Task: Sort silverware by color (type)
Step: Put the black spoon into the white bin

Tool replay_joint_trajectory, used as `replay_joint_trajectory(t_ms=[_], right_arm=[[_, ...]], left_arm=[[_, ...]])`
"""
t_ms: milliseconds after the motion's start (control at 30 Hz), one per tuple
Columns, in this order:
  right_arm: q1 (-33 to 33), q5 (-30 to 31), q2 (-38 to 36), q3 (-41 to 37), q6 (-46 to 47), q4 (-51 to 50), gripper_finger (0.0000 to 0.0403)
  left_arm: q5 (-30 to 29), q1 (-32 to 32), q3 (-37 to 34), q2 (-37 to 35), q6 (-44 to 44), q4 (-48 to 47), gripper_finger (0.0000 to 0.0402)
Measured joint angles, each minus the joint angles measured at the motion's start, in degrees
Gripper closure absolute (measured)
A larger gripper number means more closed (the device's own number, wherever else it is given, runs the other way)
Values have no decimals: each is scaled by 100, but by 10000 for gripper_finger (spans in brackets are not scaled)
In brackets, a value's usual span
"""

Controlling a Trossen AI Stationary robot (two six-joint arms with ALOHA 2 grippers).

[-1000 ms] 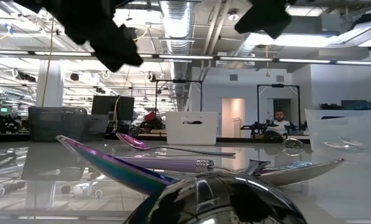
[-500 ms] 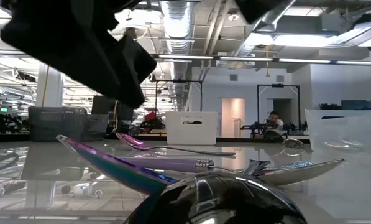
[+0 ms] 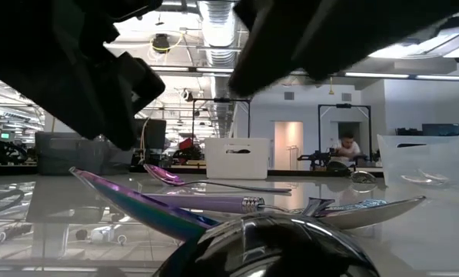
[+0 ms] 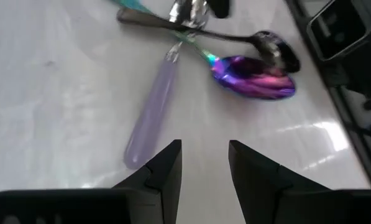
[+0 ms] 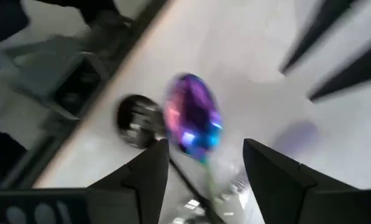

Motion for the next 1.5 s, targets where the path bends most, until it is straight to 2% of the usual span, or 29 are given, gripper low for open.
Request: replay_joint_trajectory(t_ms=[133, 267, 567, 900, 1067, 1133, 1500], right_arm=[[-208, -28, -53, 7, 439, -484, 190], [-213, -350, 58, -129, 478, -626, 204], [34, -500, 41, -337, -83, 228, 228], [-27, -543, 42, -334, -250, 304, 250], [10, -588, 288, -362, -332, 392, 254], [32, -606, 471, -296, -385, 714, 255], [17, -433, 716, -303, -520, 624, 259]], left_arm=[[-201, -32, 0, 0, 4, -40, 286], [-204, -33, 0, 0, 77, -60, 286], [-254, -26, -2, 0, 340, -178, 286], [-266, -17, -2, 0, 310, -172, 286], [-264, -35, -2, 0, 304, -181, 286], [-251, -35, -2, 0, 304, -190, 286], [-147, -35, -4, 0, 194, -241, 286]])
